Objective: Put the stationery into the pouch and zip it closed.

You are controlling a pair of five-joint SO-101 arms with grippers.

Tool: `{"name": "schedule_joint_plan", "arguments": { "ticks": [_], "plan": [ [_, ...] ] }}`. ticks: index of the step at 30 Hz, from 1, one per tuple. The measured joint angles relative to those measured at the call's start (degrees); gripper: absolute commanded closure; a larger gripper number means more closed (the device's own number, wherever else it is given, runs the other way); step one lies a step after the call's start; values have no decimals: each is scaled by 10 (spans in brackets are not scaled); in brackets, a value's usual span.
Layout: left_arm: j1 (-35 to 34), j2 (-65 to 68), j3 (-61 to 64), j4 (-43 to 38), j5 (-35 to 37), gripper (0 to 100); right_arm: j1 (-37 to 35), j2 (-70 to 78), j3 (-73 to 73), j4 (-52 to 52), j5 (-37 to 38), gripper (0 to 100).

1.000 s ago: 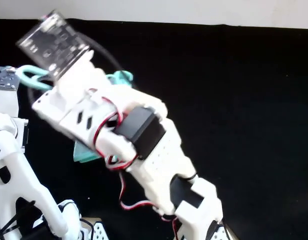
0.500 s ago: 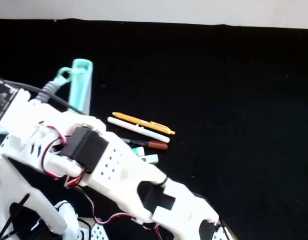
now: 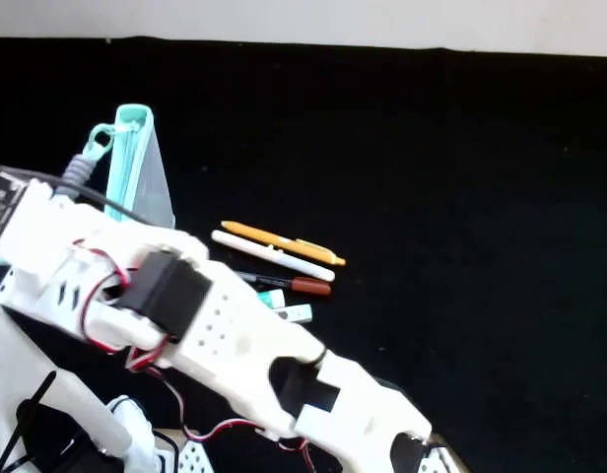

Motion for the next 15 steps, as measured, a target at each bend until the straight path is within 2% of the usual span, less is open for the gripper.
{"name": "schedule_joint_plan", "arguments": {
  "ticks": [8,15],
  "plan": [
    [-43,0,1,-27,29,993,52,0,-93,-4,0,991],
    [6,1,48,-7,34,993,128,0,-94,-17,8,990]
  ]
}}
